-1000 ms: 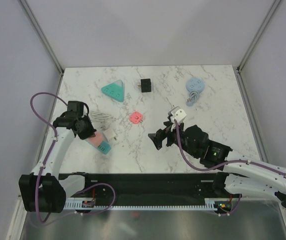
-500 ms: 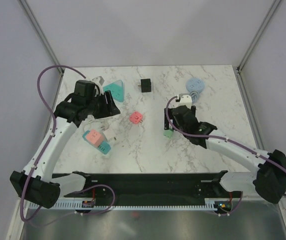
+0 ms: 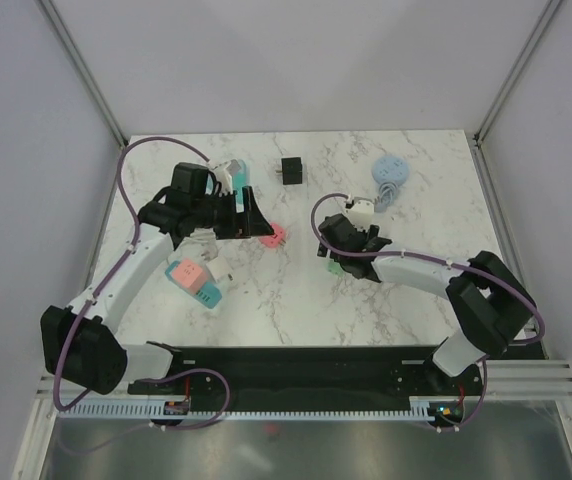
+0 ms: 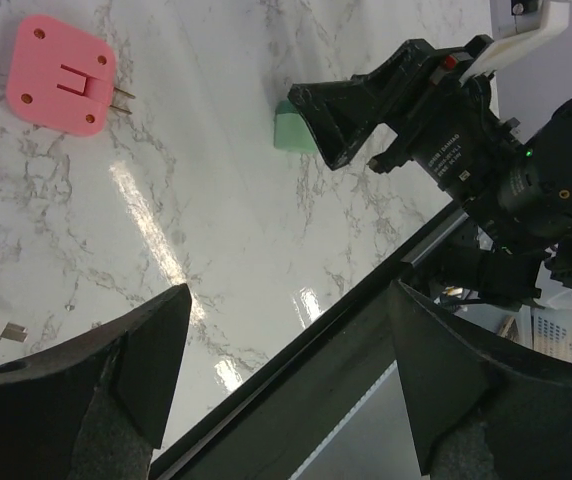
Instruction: Insert the plug
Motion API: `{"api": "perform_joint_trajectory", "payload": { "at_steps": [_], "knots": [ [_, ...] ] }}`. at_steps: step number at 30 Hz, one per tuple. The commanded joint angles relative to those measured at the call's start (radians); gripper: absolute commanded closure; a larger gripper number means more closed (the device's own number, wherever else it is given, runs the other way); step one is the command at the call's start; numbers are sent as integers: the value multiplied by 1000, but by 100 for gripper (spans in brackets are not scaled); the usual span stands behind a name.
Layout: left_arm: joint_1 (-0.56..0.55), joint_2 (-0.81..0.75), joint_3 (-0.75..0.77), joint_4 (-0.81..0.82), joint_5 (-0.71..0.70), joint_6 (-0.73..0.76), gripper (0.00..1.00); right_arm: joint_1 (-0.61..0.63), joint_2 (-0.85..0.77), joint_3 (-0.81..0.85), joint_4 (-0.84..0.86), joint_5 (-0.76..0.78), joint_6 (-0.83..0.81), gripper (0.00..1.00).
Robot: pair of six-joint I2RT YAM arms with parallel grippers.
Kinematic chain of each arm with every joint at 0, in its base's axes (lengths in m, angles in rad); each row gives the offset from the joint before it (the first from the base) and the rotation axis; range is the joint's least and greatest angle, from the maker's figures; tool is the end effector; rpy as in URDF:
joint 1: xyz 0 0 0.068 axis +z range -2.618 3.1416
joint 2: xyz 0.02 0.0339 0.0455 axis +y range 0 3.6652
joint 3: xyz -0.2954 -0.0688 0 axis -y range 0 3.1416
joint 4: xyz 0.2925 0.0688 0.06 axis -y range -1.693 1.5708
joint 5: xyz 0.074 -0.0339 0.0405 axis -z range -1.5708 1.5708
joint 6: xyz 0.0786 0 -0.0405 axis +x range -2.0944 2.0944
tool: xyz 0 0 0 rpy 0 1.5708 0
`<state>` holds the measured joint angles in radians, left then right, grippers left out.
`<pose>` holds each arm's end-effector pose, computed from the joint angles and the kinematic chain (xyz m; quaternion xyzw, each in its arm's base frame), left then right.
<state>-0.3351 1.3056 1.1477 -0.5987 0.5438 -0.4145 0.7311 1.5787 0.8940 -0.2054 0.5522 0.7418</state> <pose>0.3111 -0.1514 0.3149 0.0711 0.8881 -0.3691 0.2646 0.3071 0.2200 0.1609 0.0959 0.9064 0.0253 0.4105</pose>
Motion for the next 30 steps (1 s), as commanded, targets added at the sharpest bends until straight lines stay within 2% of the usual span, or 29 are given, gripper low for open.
{"api": "perform_joint_trajectory", "payload": {
  "at_steps": [1,7,15,18,20,21,23,24,25,28,30],
  "knots": [
    [-2,3,-9,82,88,60,15,24,38,-36,103,118,116,11],
    [-2,0,-57,79,36,71,16,51,23,-124,188,120,153,12],
    [-2,9,-57,73,27,85,18,119,29,-148,169,137,188,12],
    [-2,6,-54,68,-5,88,18,131,32,-152,150,137,180,14],
    [-1,29,-40,54,-8,85,19,134,24,-165,152,138,168,19],
    [-2,35,-37,51,5,85,20,134,12,-168,150,135,154,22],
    [-1,52,-25,50,19,80,20,133,-8,-178,162,127,116,35],
    [-1,58,-19,50,19,83,21,134,-43,-184,182,112,41,52],
    [-2,64,1,50,12,89,21,139,-66,-207,199,107,4,60],
    [-2,96,53,27,-28,106,22,140,-164,-254,273,68,-149,78],
    [-2,121,67,22,-9,100,23,139,-231,-265,287,11,-270,85]
  ]
}}
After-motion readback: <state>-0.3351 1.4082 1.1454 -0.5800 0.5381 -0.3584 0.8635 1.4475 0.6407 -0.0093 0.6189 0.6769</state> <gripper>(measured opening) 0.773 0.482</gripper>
